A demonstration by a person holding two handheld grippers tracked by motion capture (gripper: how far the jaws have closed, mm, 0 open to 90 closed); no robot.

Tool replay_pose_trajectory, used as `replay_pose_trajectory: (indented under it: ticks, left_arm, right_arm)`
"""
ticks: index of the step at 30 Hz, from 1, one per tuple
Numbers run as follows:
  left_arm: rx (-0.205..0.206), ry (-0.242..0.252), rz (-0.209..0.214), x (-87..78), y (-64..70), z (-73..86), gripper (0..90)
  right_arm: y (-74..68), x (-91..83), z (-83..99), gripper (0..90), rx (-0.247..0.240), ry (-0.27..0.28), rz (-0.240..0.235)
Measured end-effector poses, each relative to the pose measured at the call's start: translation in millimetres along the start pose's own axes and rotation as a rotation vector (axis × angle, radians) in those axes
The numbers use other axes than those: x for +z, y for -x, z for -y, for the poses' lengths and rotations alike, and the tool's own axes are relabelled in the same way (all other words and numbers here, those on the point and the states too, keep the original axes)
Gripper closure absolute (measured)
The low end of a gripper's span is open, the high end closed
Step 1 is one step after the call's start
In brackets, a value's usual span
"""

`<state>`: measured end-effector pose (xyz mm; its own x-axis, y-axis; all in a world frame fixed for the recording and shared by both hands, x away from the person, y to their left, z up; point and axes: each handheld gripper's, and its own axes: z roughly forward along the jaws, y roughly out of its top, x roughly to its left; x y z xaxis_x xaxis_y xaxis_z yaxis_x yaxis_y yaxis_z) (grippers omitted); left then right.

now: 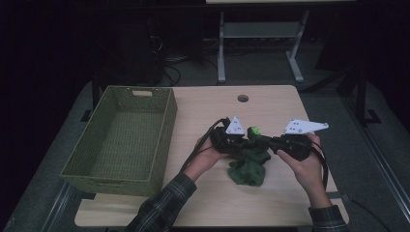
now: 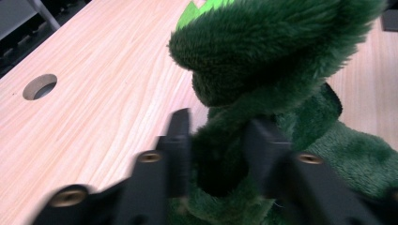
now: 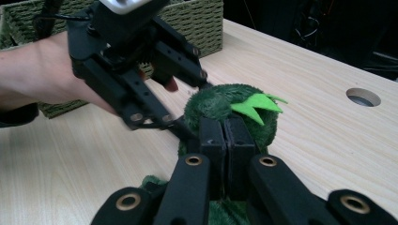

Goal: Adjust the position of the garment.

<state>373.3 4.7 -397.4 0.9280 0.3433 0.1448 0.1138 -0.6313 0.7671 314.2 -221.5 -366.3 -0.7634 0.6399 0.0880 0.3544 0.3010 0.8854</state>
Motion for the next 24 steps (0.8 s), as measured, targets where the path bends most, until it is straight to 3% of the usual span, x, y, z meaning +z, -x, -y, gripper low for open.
replay_pose_trajectory:
  ticks: [1,3,8,13,21,22,24]
  left_arm:
    - [-0.007,0.002,0.003,-0.6,0.3,0.2,80.5]
    - [-0.015,0.003,0.004,-6.3,0.1,1.1,86.6]
    - [-0.034,0.046,-0.017,-23.9,2.4,8.7,87.9]
    - [-0.016,0.056,-0.019,-26.2,3.7,11.4,88.2]
    - [-0.005,0.063,-0.019,-25.6,3.9,10.5,88.4]
    - [-0.007,0.066,-0.018,-25.2,4.5,10.5,88.4]
    - [0.000,0.062,-0.018,-24.6,5.1,10.4,88.3]
  right_arm:
    - [0.2,-0.1,0.3,88.3,-0.005,-0.003,0.004]
    - [0.5,-0.7,1.4,88.3,-0.001,-0.008,0.011]
    - [6.6,-1.5,10.3,87.6,0.013,-0.026,0.034]
    - [14.0,5.7,19.5,77.9,0.028,-0.070,0.053]
    - [35.1,18.7,35.3,65.1,0.099,-0.100,0.068]
    - [36.5,20.4,36.4,66.8,0.100,-0.098,0.070]
    - [38.3,23.5,37.8,78.6,0.101,-0.090,0.074]
